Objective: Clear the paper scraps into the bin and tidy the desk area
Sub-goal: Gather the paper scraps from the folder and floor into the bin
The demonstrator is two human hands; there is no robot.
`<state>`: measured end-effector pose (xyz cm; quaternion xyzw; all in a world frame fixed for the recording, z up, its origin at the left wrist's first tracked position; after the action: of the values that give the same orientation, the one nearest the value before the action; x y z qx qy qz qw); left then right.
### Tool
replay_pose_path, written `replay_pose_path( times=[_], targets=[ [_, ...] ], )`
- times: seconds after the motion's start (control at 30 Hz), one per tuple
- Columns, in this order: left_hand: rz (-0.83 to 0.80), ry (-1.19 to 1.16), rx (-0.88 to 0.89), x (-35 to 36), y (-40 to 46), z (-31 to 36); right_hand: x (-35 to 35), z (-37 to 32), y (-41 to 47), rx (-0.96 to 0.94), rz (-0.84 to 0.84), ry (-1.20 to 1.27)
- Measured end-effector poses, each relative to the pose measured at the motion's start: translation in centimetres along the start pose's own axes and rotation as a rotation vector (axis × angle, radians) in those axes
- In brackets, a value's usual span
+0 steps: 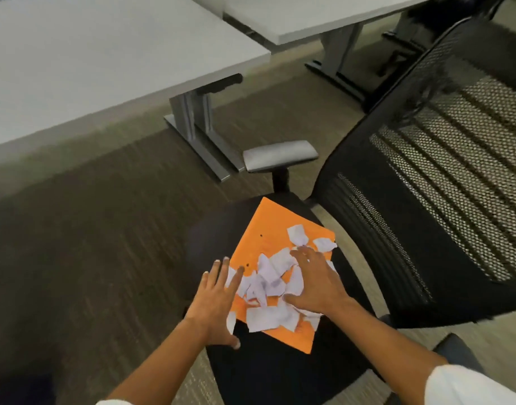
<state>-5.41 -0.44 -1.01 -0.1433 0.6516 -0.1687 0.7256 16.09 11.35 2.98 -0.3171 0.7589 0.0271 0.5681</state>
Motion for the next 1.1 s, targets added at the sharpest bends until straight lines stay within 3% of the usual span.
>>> replay_pose_path(
  times=[0.13, 0.37, 0.63, 1.1],
  targets=[
    [-0.123, 0.109, 0.039, 1.0, 2.7, 3.3, -1.5, 7.6, -0.6, 0.109, -0.128, -0.091],
    [-0.192, 0.135, 0.048, 2.7, 5.4, 4.3, -1.3, 12.7, 1.6, 0.056, -0.298, -0.187],
    [-0.175, 0.047, 0.101, 4.1, 8.0, 3.6, 2.3, 12.0, 3.8, -0.04, -0.382, -0.146],
    [-0.088, 0.01, 0.092, 1.9, 11.6, 7.5, 3.5, 10.7, 7.5, -0.053, -0.31, -0.191]
  ],
)
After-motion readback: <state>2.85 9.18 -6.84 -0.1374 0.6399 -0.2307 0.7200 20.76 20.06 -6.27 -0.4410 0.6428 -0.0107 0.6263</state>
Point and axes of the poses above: each hand's wrist, its own y-axis towards the middle knuckle, its own x-axis out of the palm, z = x × y, the point moved 2 cm from there along y, towards the middle knuckle, and after that the axes turned 2 degrees about y, right-handed, at the moved point
